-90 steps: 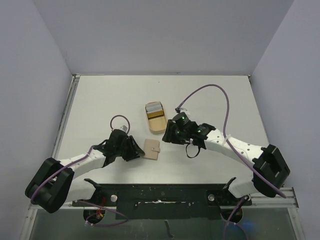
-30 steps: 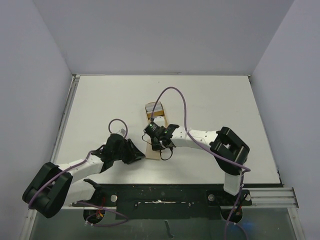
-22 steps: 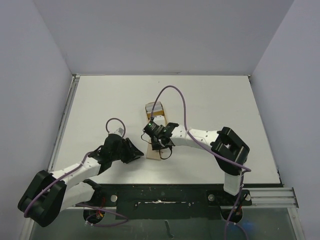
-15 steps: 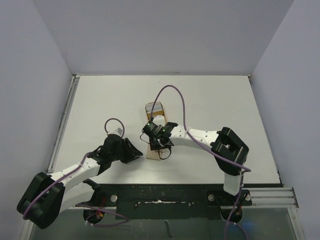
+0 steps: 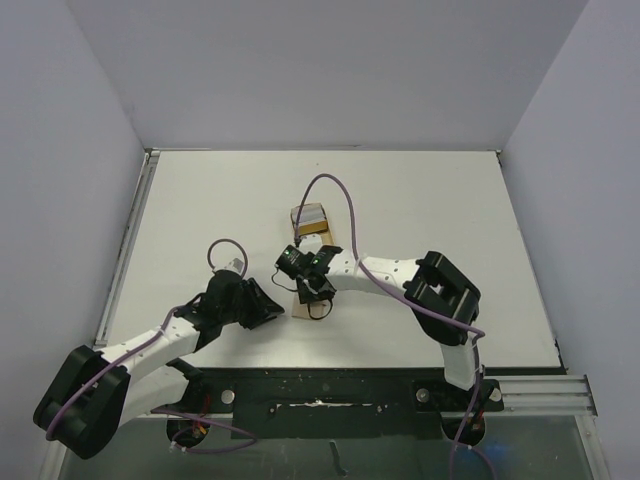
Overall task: Put the credit cards into the card holder
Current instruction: Open the card holder at the center of the board.
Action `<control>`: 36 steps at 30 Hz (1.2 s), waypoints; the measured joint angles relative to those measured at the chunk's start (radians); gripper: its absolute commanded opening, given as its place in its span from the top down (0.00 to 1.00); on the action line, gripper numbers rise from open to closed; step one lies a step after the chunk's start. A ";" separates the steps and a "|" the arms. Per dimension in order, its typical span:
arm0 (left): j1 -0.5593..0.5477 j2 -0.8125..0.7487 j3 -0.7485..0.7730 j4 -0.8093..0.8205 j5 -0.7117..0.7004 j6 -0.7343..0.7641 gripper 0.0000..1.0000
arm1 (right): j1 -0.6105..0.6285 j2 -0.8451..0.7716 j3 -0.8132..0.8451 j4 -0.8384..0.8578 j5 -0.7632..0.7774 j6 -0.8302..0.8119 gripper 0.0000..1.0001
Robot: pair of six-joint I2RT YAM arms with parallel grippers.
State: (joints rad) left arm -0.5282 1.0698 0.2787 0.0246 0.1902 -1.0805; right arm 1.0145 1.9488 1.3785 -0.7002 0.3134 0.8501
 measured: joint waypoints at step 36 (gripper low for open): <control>0.000 0.005 -0.005 0.104 0.106 -0.016 0.59 | -0.094 -0.375 -0.497 0.435 -0.185 -0.077 0.84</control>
State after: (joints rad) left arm -0.5282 1.0752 0.2737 0.1284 0.2962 -1.0962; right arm 0.9207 1.5734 0.8814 -0.2657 0.1284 0.7734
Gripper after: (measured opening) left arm 0.409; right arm 0.078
